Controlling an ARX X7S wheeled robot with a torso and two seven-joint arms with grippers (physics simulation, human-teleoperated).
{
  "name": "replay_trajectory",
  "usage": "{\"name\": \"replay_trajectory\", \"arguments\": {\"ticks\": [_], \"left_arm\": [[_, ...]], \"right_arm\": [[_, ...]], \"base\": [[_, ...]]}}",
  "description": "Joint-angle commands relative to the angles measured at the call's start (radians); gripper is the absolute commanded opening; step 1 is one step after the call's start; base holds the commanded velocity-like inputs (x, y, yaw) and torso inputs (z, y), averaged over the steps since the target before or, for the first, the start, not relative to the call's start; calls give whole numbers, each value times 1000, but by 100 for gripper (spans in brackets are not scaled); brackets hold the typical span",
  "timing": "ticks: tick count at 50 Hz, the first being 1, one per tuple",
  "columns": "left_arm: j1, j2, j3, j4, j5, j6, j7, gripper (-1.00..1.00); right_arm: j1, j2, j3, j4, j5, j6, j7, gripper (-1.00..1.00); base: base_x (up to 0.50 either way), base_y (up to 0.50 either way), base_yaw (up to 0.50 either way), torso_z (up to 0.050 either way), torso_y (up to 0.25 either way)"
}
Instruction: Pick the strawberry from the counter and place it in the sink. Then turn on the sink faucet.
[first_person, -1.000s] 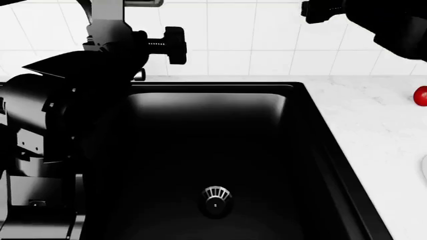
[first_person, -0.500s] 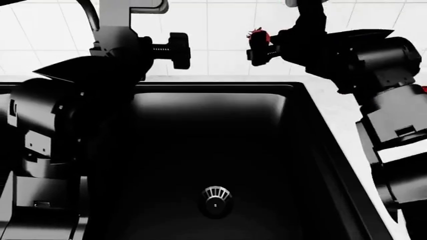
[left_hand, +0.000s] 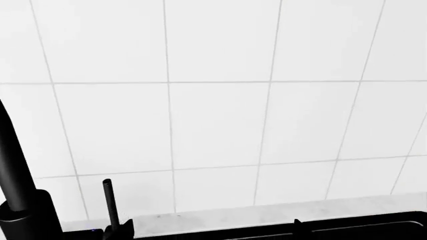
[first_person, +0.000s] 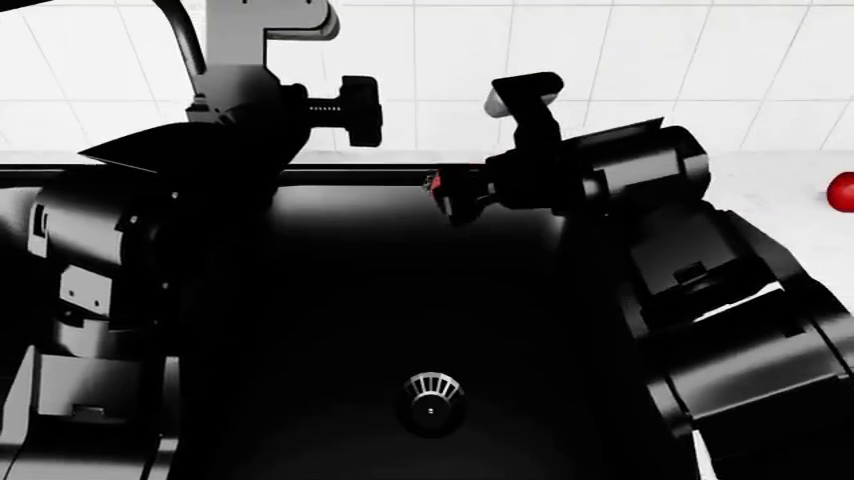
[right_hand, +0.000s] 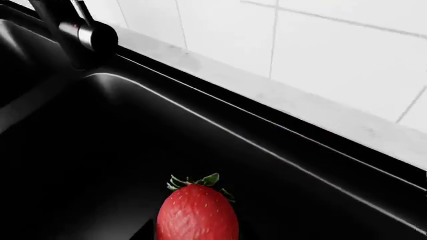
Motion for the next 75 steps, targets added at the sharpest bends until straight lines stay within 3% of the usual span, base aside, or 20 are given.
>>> {"name": "replay_trajectory", "arguments": {"ticks": [1,16,38,47,48,58,63,66,68,72,75], "left_arm": [[7,-1,5,-9,-4,12,0,100],[16,-2,12,-9,-12,18,-4,100],[27,-6,10,4,-34,15,-17,100],[25,-6,12,-3,-39,19,-18,100],[26,-8,17,-2,-36,22,-18,100],[24,-11,18,-2,-41,23,-24,100],[15,-9,16,-8,-40,29,-29,100],[4,-15,35,3,-21,57,-26,100],[-20,-10,29,-16,-16,59,-36,100],[-61,-2,37,-56,4,91,-34,100],[-70,1,43,-61,7,93,-37,100]], "right_arm": [[-25,-29,-87,15,37,31,-89,-100],[-122,-29,-378,-17,294,14,-78,-100],[-236,-29,-666,-40,560,-81,-8,-100],[-235,-29,-719,-29,604,-106,4,-100],[-230,-29,-722,-27,608,-105,9,100],[-216,-29,-739,-24,627,-132,3,100],[-88,9,-611,18,676,-331,95,100],[-60,184,-501,-254,729,-472,354,100],[-49,306,-462,-457,766,-452,501,100],[-35,464,-417,-697,810,-426,647,100],[-33,518,-412,-760,823,-399,700,100]], "base": [[0,0,0,0,0],[0,0,0,0,0],[0,0,0,0,0],[0,0,0,0,0],[0,0,0,0,0],[0,0,0,0,0],[0,0,0,0,0],[0,0,0,0,0],[0,0,0,0,0],[0,0,0,0,0],[0,0,0,0,0]]}}
